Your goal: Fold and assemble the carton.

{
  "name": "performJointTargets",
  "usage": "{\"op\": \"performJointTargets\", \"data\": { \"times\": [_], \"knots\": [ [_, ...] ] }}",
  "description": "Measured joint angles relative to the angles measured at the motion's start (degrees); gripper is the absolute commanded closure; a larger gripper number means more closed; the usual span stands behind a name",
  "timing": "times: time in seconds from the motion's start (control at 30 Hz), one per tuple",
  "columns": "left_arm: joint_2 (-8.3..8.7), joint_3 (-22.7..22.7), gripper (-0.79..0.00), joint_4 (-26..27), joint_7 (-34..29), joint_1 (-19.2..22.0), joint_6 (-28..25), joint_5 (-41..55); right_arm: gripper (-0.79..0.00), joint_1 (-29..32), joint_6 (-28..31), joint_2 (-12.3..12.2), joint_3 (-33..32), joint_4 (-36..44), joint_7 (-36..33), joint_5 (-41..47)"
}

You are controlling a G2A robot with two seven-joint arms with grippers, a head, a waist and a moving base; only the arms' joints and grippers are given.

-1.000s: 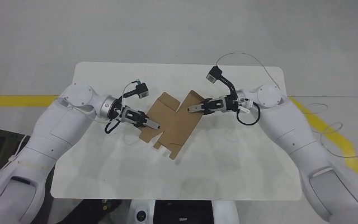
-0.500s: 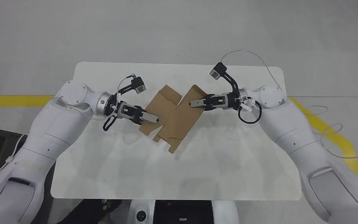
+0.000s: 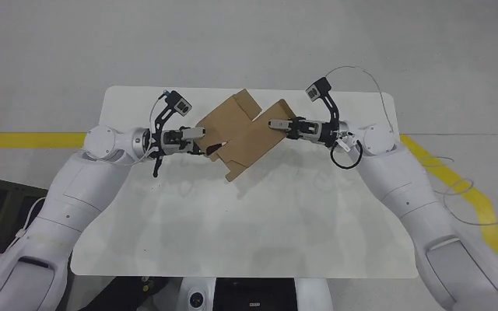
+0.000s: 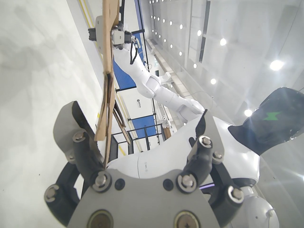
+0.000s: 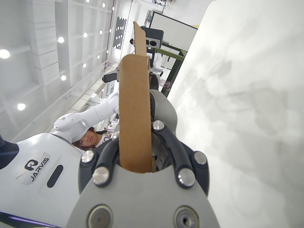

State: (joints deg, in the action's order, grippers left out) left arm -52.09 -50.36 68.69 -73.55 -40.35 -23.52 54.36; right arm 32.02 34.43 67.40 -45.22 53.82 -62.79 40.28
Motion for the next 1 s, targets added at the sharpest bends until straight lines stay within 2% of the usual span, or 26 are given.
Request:
{"op": "performJointTargets", "data": {
  "times": [0.33, 0.77, 1.0],
  "knots": [
    [-0.86, -2.3, -0.785, 0.8, 4.6, -1.5, -1.5, -0.8, 0.0, 1.7, -1.4, -0.5, -2.8, 1.0, 4.2, -5.3],
    [0.35, -8.5, -0.785, 7.0, 4.5, -5.6, 0.3, -6.6, 0.0, 3.8, -2.5, -1.0, -5.9, 2.6, 7.2, -10.2],
    [0.62, -11.6, -0.785, 8.2, 5.8, -6.8, 0.8, -7.4, 0.0, 4.5, -3.1, -0.9, -6.6, 4.0, 7.5, -11.5]
  ]
}}
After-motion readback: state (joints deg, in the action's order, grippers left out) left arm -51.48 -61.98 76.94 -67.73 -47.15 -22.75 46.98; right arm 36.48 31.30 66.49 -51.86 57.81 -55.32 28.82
